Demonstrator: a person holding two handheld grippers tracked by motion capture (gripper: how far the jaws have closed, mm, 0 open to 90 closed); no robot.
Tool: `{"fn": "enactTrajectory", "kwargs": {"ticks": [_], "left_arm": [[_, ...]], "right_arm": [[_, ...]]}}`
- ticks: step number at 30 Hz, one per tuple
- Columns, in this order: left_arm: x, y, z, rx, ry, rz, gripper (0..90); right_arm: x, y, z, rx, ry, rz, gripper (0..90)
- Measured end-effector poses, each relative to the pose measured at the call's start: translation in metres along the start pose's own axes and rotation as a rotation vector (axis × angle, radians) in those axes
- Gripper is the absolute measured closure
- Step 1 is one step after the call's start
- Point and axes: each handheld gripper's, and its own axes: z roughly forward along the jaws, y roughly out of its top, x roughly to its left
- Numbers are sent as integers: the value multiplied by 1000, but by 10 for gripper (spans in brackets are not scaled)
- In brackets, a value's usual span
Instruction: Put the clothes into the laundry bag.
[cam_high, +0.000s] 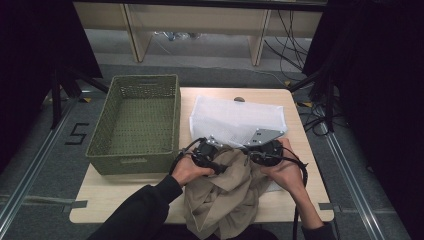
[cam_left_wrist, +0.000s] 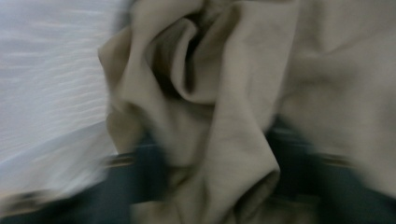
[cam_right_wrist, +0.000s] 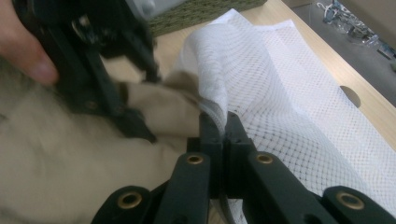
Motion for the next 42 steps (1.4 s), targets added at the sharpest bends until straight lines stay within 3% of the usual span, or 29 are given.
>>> {"fn": "enactTrajectory", "kwargs": {"ticks": [1,2,3,4,5,6,7,8,10,11,13,14,15,16,18,20,21,24,27,30,32,34,35,36,37,38,39,41,42], "left_arm": [[-5,2,1,-11,11,16,736],[-10,5,0,-11,19,57,776],[-20,7,2,-82,15,10,799],[-22,11,-3,-54,1,65,812],[-27,14,-4,-85,2,52,821],[-29,18,-7,-78,13,87,828],[-29,21,-8,-95,25,84,832],[-29,23,-7,-130,41,27,837],[-20,29,-10,-153,82,-10,844],[-15,32,-12,-183,119,-47,848],[-4,38,-20,-235,210,-81,850],[3,40,-24,-244,234,-69,848],[8,40,-25,-254,226,-101,841],[11,40,-25,-246,215,-134,822],[13,33,-19,-188,200,-132,711],[13,27,-15,-134,151,-152,543],[10,23,-17,-133,148,-146,501],[1,14,-33,-111,138,-137,333],[-9,4,-49,-26,75,-100,205],[-17,-9,-57,4,25,-58,177],[-22,-16,-48,53,8,3,159],[-24,-20,-29,102,26,34,157],[-29,-23,-18,74,27,-25,157],[-29,-24,-11,98,22,-5,162],[-31,-24,-6,107,24,31,256],[-33,-23,-4,111,33,93,422],[-34,-21,-2,86,44,128,546],[-36,-16,-1,45,51,129,729],[-37,-13,-3,31,68,127,765]], "right_arm": [[2,0,0,4,-5,17,899],[2,1,1,3,-3,10,898],[1,1,1,0,-2,-4,898],[2,1,0,-3,-3,-2,898],[1,2,-1,-13,-3,-14,898],[2,3,-3,-15,-9,2,899],[1,3,-5,-23,-6,-2,899],[2,4,-7,-30,-12,1,899],[2,7,-12,-45,-12,-13,899],[3,8,-14,-51,-17,-14,899],[5,10,-18,-63,-21,-22,899],[6,11,-19,-61,-18,-20,898],[5,12,-19,-64,-21,-25,899],[5,11,-19,-64,-21,-25,898],[4,9,-16,-53,-14,-19,899],[3,5,-12,-37,-10,-1,899],[3,3,-10,-23,-8,10,899],[0,-2,-6,-9,-1,8,898],[0,-4,-4,-1,1,26,899],[-1,-4,-3,0,6,7,898],[1,-4,-3,9,3,20,898],[2,-3,0,11,12,0,898],[4,-3,1,17,10,8,898],[5,-2,1,20,14,9,898],[5,-2,2,18,14,-5,898],[6,-2,2,20,17,3,898],[7,-1,1,20,20,1,898],[6,0,-1,8,26,-15,898],[7,1,-2,11,17,1,898]]}}
